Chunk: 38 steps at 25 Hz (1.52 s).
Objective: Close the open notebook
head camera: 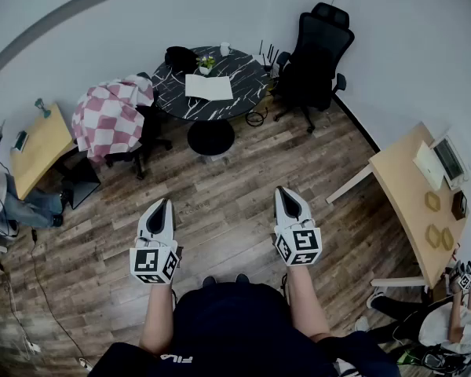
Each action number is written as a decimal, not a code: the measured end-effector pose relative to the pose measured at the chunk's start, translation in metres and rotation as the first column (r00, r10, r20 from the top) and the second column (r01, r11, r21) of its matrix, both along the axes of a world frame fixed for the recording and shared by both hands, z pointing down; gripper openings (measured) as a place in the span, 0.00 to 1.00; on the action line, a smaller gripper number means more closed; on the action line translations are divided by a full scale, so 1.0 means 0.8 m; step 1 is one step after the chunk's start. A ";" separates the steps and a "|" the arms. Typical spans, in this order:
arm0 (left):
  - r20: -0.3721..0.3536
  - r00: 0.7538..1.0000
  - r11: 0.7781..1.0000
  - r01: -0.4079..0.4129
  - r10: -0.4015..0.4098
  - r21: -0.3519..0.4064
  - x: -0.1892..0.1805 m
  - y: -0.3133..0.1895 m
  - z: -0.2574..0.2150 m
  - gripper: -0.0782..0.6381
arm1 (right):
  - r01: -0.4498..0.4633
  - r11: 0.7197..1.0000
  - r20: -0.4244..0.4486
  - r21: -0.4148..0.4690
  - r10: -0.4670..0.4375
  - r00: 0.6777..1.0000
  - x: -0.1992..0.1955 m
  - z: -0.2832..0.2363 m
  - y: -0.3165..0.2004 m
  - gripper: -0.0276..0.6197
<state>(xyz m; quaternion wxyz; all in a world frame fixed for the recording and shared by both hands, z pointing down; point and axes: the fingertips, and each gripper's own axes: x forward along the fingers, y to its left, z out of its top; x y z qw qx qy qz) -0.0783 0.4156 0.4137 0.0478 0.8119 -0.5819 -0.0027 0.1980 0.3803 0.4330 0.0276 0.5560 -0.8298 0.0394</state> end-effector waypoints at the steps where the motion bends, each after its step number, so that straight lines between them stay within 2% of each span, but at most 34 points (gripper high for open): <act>1: 0.000 1.000 1.000 0.001 -0.001 0.000 0.001 -0.001 0.000 0.10 | 0.000 1.000 0.000 0.000 0.000 1.000 0.002 0.000 -0.001 0.06; 7: -0.010 1.000 1.000 0.000 0.000 -0.003 0.002 -0.004 0.003 0.10 | -0.008 1.000 0.008 -0.005 0.008 1.000 0.007 0.001 -0.003 0.06; 11: -0.016 1.000 1.000 -0.002 0.001 -0.010 0.006 -0.006 0.006 0.10 | -0.019 1.000 0.049 0.007 0.019 0.999 0.016 -0.001 -0.005 0.06; 17: -0.010 1.000 1.000 0.005 -0.005 -0.018 0.013 -0.006 0.011 0.10 | -0.010 1.000 0.018 0.015 0.010 1.000 0.024 -0.001 -0.008 0.06; 23: -0.022 0.997 0.998 0.069 -0.069 0.006 0.010 -0.005 0.005 0.10 | -0.017 1.000 0.004 0.017 0.017 1.000 0.041 0.002 -0.012 0.06; 38: 0.035 0.995 0.996 0.092 -0.093 0.018 0.065 0.000 0.009 0.10 | 0.052 0.999 0.016 -0.001 -0.052 0.999 0.074 0.020 -0.013 0.06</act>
